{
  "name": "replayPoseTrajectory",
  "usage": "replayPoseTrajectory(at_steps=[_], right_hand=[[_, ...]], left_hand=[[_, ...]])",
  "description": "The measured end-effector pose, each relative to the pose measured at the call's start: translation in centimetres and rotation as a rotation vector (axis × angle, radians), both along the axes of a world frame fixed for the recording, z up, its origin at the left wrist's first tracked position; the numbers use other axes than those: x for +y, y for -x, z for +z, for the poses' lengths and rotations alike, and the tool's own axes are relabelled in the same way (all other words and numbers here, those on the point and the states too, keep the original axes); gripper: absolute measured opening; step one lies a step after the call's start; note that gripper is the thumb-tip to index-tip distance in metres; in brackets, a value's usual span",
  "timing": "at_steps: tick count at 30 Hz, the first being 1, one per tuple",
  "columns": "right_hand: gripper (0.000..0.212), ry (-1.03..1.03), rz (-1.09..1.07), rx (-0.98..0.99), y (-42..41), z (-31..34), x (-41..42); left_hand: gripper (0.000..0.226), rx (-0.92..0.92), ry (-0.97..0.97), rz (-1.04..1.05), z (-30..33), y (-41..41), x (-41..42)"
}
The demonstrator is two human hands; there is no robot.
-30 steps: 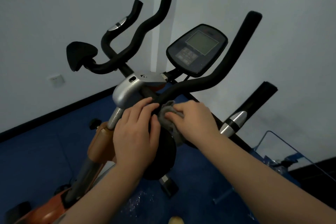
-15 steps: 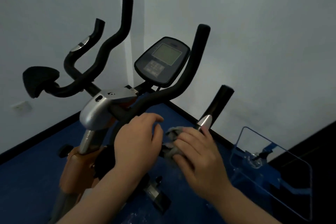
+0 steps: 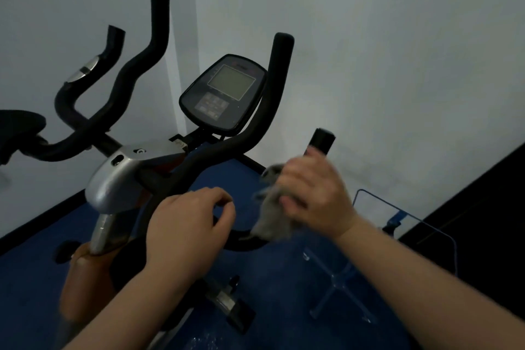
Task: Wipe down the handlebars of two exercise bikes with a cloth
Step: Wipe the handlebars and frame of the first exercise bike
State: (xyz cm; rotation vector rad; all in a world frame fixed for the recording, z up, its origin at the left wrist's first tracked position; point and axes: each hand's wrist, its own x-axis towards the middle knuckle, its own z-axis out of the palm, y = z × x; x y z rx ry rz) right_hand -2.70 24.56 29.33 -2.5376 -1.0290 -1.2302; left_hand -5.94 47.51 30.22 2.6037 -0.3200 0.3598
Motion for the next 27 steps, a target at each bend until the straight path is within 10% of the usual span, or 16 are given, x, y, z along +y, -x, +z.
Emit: replayPoseTrajectory(at_steps=[8,14,18,23,27], right_hand=[[0.042,-0.155,-0.172,-0.01,-1.2,-0.9,-0.1],[0.031,0.186,0.032,-0.152,-5.2,5.2,-4.1],[0.036,-0.366,-0.05,0.284,-4.2,5.5,-3.7],[0.041,-1.338,-0.265,0.332,-1.2,1.8,2.3],[0.036,-1.585,-0.33,0.259,0.1,1.0,5.2]], left_hand=[[0.016,-0.003,0.007,0.022,0.2,0.1,0.1],[0.014,0.004,-0.001,0.026,0.4,0.0,0.1],[0.011,0.005,0.006,0.036,0.4,0.1,0.1],[0.013,-0.006,0.022,0.056,0.3,0.2,-0.1],[0.012,-0.021,0.005,0.047,0.3,0.1,-0.3]])
